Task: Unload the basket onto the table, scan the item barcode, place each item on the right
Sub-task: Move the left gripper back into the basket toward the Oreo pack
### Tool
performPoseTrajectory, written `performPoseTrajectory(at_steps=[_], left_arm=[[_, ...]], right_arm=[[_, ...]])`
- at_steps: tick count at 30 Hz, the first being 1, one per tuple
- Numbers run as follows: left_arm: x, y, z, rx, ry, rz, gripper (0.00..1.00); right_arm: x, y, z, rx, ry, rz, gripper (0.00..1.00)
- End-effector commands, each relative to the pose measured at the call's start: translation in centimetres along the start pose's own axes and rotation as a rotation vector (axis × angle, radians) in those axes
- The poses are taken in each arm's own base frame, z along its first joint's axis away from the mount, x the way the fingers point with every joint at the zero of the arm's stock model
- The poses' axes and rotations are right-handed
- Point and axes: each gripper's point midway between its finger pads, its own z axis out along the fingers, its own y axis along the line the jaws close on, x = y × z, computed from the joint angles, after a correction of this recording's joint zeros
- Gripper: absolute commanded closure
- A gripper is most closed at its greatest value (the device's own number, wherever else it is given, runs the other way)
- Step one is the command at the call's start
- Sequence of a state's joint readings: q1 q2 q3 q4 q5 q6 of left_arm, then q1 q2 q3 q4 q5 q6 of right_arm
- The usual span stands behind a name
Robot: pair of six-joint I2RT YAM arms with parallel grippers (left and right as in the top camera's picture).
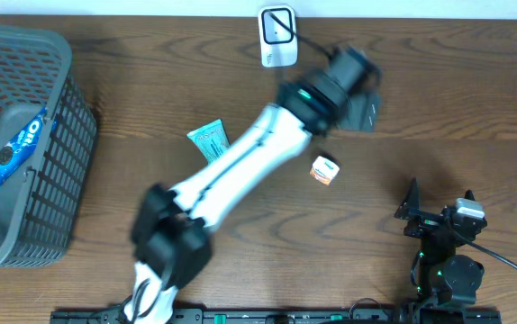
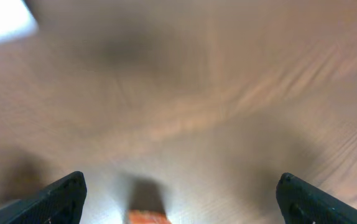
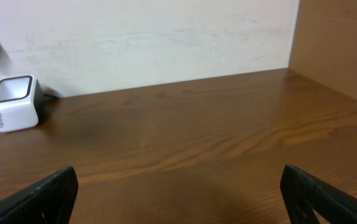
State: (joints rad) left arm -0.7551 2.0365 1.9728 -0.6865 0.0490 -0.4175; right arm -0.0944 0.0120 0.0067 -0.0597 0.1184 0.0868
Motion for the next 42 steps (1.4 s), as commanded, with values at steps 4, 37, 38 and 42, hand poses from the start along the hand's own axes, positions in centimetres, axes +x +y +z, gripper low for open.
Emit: performPoseTrajectory(at_steps=[4, 37, 38, 42], left_arm=[[-9.4, 8.2, -12.1, -0.062, -0.274, -0.128, 0.03], [9.1, 46.0, -42.0, -1.066, -0.532, -1.42, 0.02], [10.3, 46.4, -41.7, -1.076, -0.545, -1.511, 0.02], [13.0, 48.7, -39.1, -1.091, -0.62, -1.799, 0.02]], right_arm=[[0.0, -0.1, 0.0, 0.001, 0.0, 0.005, 0.01], [0.0, -0.1, 0.0, 0.001, 0.0, 0.005, 0.01], [0.0, -0.1, 0.0, 0.001, 0.0, 0.005, 0.01], [0.0, -0.1, 0.0, 0.001, 0.0, 0.006, 0.01]])
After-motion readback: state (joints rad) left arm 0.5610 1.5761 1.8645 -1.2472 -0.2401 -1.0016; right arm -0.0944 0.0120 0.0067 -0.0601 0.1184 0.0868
